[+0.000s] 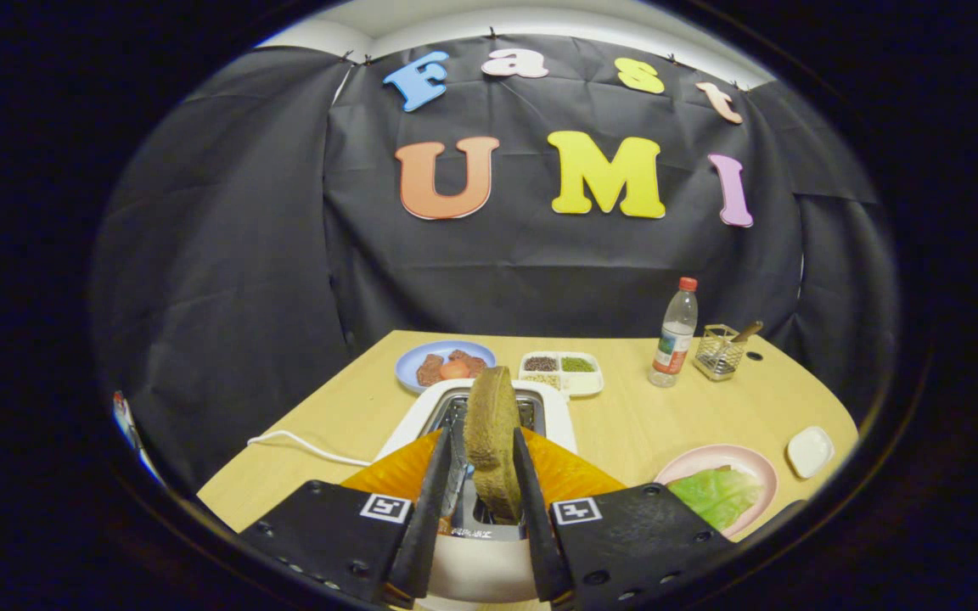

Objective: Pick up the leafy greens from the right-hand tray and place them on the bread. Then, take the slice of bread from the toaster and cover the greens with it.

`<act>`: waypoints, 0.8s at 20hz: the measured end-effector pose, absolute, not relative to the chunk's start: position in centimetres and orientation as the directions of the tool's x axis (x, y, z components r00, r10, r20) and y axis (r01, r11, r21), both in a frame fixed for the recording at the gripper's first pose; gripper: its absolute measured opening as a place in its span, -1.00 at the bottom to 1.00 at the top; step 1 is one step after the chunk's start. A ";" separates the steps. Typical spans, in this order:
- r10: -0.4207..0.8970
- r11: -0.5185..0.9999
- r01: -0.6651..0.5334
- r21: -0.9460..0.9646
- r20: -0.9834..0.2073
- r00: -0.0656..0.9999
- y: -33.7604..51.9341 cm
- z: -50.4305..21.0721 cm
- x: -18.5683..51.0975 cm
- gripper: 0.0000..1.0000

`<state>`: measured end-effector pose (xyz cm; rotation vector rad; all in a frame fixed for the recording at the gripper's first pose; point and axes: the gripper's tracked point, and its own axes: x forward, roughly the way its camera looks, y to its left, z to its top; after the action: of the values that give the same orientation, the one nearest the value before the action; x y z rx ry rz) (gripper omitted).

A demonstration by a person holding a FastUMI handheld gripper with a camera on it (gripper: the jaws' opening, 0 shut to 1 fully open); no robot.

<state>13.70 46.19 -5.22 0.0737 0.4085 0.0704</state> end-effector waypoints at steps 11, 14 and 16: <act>0.094 0.986 -0.052 0.158 -0.273 0.957 44.0 -1.1 13.2 -0.80; 0.127 0.978 -0.085 0.191 -0.217 0.968 43.9 1.5 12.2 -0.81; 0.143 0.972 -0.105 0.209 -0.175 0.974 43.1 3.7 11.4 -0.81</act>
<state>11.39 43.06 3.69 0.1997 0.1907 0.1259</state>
